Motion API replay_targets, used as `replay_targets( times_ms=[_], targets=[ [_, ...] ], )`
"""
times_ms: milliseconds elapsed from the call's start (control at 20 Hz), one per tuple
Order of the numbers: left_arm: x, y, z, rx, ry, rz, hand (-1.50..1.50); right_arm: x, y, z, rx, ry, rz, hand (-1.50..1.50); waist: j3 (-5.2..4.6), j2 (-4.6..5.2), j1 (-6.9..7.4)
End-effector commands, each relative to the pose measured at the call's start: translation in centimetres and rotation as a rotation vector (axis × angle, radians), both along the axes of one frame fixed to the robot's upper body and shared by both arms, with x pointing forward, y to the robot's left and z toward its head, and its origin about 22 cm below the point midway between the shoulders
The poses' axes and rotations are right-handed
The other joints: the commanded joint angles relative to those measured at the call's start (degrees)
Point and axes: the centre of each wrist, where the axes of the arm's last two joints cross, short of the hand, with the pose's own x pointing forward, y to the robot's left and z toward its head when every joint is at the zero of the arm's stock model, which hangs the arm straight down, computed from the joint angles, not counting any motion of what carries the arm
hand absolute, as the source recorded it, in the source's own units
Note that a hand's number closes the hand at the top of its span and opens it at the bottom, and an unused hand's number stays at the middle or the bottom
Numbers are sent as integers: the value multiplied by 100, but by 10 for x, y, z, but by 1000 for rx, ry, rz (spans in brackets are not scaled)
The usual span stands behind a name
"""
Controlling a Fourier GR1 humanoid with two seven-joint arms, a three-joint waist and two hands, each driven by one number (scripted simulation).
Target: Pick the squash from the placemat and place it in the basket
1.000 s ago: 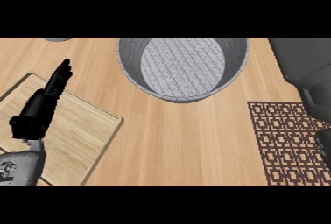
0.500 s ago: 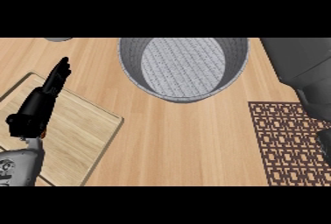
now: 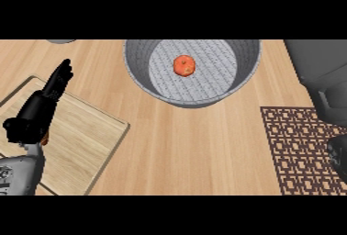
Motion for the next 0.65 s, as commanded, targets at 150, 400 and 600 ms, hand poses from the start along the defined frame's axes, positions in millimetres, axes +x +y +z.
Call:
replay_targets(
  times_ms=[150, 400, 600],
  targets=[
    [1, -6, -2, -6, 7, -7, 0, 6, -41, 2, 411, -53, -217, -150, 2, 35, 20],
    [-3, -5, -11, -15, -10, -14, 0, 6, -96, 15, 555, -108, -359, -150, -3, 61, 60],
    [-8, -5, -3, -4, -10, -21, 0, 0, -162, 12, 624, -151, -429, -150, 4, 47, 75]
  ],
)
